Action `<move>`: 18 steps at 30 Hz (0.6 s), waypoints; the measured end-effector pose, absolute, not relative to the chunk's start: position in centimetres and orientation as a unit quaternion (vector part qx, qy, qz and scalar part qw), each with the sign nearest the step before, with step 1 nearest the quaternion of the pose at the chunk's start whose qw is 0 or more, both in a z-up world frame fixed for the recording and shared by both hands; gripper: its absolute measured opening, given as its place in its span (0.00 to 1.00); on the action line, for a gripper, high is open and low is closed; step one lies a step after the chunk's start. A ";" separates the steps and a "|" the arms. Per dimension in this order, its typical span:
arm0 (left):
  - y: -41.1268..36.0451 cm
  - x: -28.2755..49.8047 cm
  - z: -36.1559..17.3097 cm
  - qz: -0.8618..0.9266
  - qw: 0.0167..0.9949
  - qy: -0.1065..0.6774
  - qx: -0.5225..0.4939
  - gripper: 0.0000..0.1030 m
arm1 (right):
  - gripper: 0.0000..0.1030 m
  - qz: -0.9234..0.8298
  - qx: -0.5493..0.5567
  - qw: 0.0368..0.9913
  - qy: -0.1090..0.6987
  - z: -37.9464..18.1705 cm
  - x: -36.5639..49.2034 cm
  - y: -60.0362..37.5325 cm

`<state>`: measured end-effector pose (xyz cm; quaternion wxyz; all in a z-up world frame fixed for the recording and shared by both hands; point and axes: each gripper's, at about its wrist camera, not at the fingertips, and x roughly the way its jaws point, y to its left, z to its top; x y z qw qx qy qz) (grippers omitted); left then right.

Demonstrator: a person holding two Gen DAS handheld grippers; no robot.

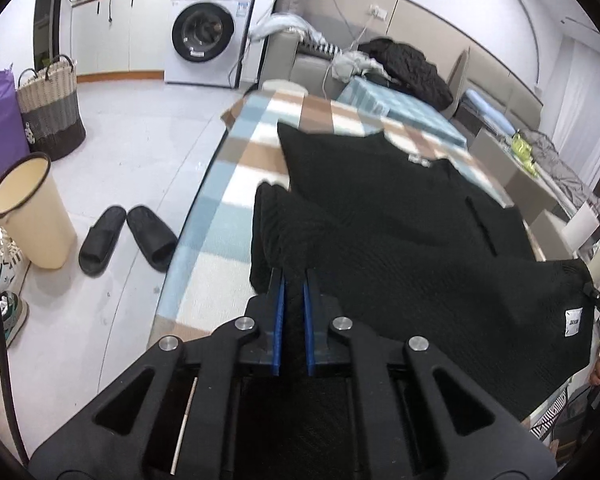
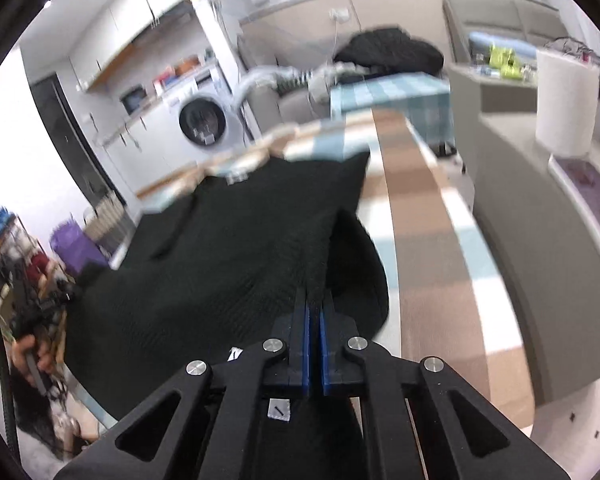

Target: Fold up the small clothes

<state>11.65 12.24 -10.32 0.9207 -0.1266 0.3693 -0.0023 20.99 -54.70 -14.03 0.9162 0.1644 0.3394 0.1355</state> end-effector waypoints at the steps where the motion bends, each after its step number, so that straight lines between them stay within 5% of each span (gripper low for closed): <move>1: 12.3 11.6 -9.8 -0.001 0.923 0.363 -0.125 0.04 | 0.03 0.135 0.171 0.920 0.326 -13.5 20.9 -54.9; 8: 13.4 15.9 -7.7 0.005 0.932 0.334 -0.137 0.04 | 0.03 0.117 0.178 0.931 0.296 -11.4 24.1 -54.5; 15: 15.2 21.5 -11.2 0.040 0.910 0.384 -0.152 0.04 | 0.03 0.060 0.193 0.915 0.348 -14.7 29.6 -54.6; 18: 15.4 21.1 -12.2 0.033 0.904 0.398 -0.154 0.05 | 0.12 0.055 0.209 0.897 0.384 -16.4 30.6 -55.1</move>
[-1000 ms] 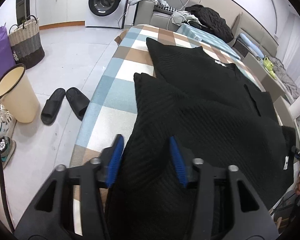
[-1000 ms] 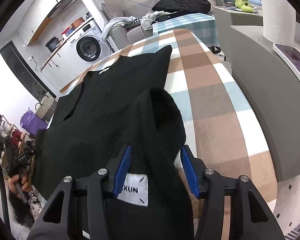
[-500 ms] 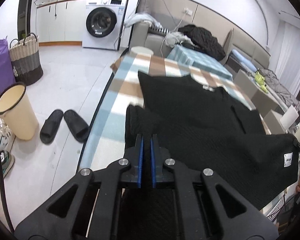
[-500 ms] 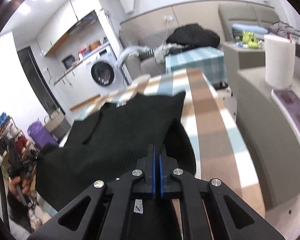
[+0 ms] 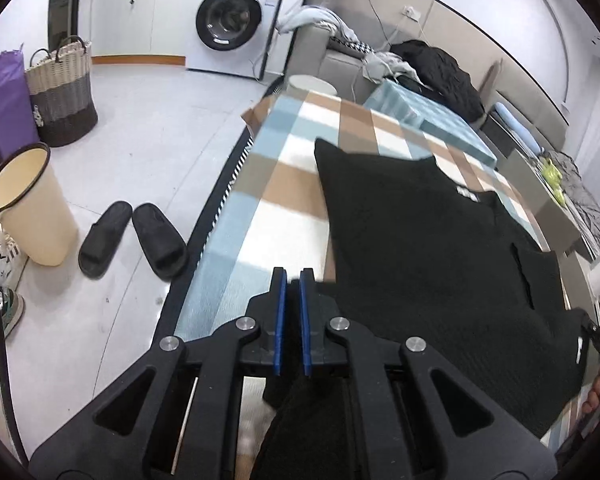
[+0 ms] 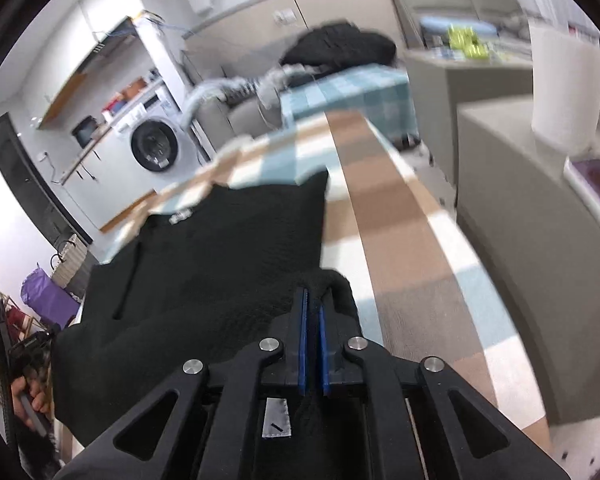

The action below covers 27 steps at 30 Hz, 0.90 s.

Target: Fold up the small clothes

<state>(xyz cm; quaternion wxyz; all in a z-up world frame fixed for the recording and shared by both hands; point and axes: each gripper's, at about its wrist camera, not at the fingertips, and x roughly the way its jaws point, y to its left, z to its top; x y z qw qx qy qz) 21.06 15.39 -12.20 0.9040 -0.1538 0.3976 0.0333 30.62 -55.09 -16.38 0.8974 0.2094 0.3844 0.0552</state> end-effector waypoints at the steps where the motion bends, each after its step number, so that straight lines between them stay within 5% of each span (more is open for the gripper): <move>1: 15.4 20.6 -12.4 0.032 0.903 0.400 -0.152 0.09 | 0.19 0.057 0.213 0.894 0.390 -16.7 30.5 -55.3; 2: 15.4 20.1 -12.5 0.033 0.902 0.402 -0.150 0.13 | 0.22 0.060 0.217 0.892 0.392 -16.9 30.2 -55.6; 4: 15.7 18.5 -12.6 0.036 0.902 0.401 -0.154 0.44 | 0.38 0.070 0.229 0.889 0.390 -17.2 29.1 -56.3; 6: 16.1 16.8 -12.7 0.036 0.903 0.395 -0.163 0.61 | 0.42 0.081 0.248 0.885 0.385 -17.4 27.7 -57.1; 23: 12.5 10.6 -15.7 0.006 0.886 0.439 -0.147 0.61 | 0.55 0.122 0.244 0.870 0.411 -19.2 22.2 -57.7; 26: 12.2 10.7 -15.7 0.004 0.889 0.436 -0.141 0.38 | 0.55 0.128 0.242 0.870 0.410 -19.6 22.9 -57.3; 27: 12.2 10.7 -15.7 -0.001 0.889 0.434 -0.145 0.23 | 0.51 0.128 0.238 0.871 0.410 -19.6 22.9 -57.1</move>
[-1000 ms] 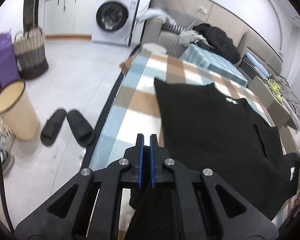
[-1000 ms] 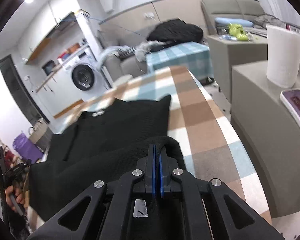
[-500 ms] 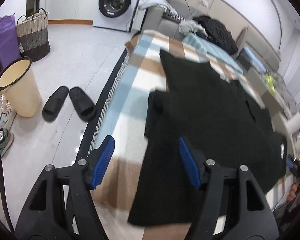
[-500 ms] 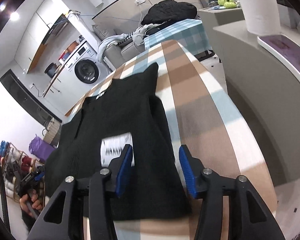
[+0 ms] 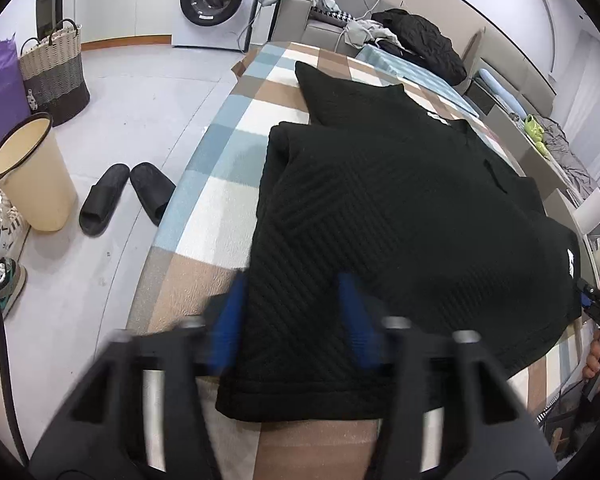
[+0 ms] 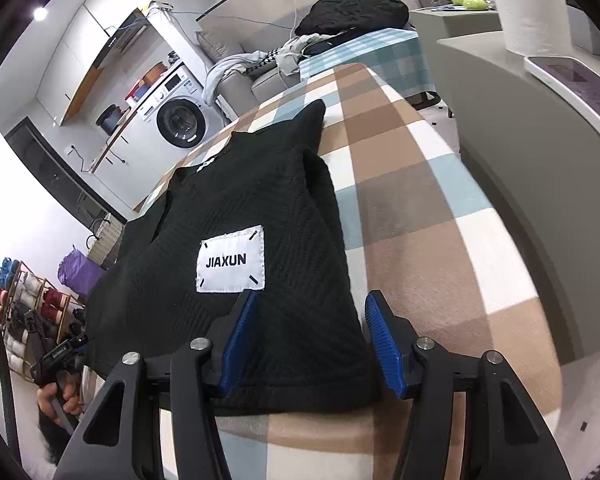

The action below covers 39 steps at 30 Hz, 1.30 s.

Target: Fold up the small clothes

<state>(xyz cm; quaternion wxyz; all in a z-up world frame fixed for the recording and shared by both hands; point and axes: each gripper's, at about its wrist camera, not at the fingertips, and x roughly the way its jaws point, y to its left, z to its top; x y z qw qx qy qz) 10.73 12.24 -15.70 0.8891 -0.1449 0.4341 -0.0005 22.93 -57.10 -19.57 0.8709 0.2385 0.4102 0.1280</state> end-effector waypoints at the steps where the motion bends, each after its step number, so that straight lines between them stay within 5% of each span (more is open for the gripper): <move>1: 12.3 10.7 -15.6 -0.006 0.890 0.431 -0.150 0.12 | 0.37 0.129 0.229 0.873 0.410 -19.5 23.0 -56.7; 4: 12.2 10.3 -14.7 -0.003 0.899 0.413 -0.144 0.03 | 0.08 0.135 0.171 0.890 0.400 -18.7 22.4 -55.2; 13: 13.0 11.6 -9.0 -0.004 0.928 0.339 -0.152 0.03 | 0.03 0.166 0.195 0.916 0.308 -13.0 21.5 -55.5; 23: 13.8 21.8 -5.3 -0.020 0.937 0.319 -0.143 0.03 | 0.03 0.102 0.238 0.921 0.292 -9.7 30.4 -54.9; 32: 14.9 27.7 -9.5 -0.010 0.909 0.383 -0.163 0.03 | 0.03 0.063 0.269 0.898 0.341 -13.3 35.1 -55.6; 35: 14.8 27.2 -11.5 -0.016 0.897 0.407 -0.170 0.07 | 0.12 0.071 0.295 0.881 0.363 -14.9 34.9 -56.5; 39: 15.0 25.3 -13.0 -0.013 0.892 0.417 -0.172 0.32 | 0.36 0.094 0.319 0.863 0.381 -16.2 33.9 -57.1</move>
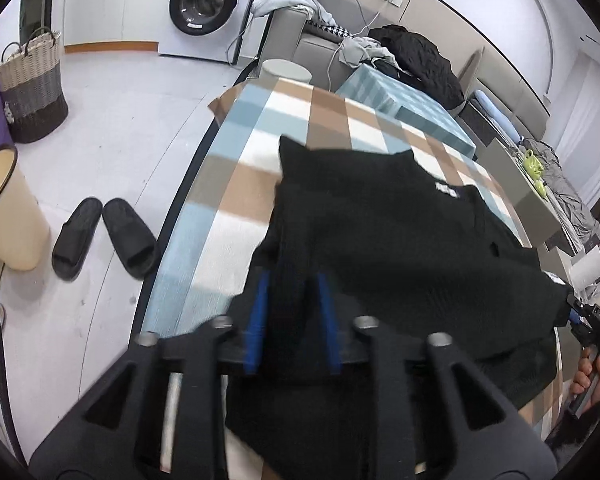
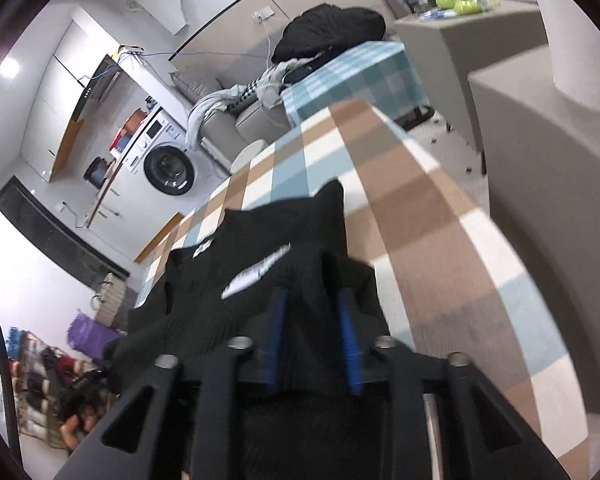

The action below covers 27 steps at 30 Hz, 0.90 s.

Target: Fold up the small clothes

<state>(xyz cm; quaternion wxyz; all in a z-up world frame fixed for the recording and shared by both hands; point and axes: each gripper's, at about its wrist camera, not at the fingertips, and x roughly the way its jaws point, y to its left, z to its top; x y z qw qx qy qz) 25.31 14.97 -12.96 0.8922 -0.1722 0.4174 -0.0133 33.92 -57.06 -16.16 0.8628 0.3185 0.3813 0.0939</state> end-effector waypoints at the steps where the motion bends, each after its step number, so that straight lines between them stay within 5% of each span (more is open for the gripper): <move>1: 15.0 24.8 -13.1 -0.013 0.893 0.415 -0.175 0.39 | 0.40 0.100 0.322 0.860 0.383 -16.4 33.5 -57.1; 11: 15.2 22.3 -13.4 -0.016 0.894 0.404 -0.192 0.42 | 0.43 0.123 0.302 0.861 0.391 -17.3 33.6 -55.6; 12: 15.3 22.2 -13.2 -0.015 0.894 0.403 -0.194 0.42 | 0.35 0.123 0.297 0.864 0.387 -17.2 33.6 -55.4; 14: 15.3 22.4 -13.2 -0.013 0.895 0.402 -0.194 0.37 | 0.16 0.130 0.288 0.869 0.381 -16.8 33.6 -55.1; 16: 15.2 22.5 -13.1 -0.014 0.894 0.403 -0.193 0.13 | 0.08 0.139 0.286 0.871 0.374 -16.5 33.4 -55.0; 27: 14.7 23.0 -9.2 -0.030 0.917 0.352 -0.184 0.05 | 0.05 0.147 0.330 0.879 0.311 -13.5 32.8 -56.2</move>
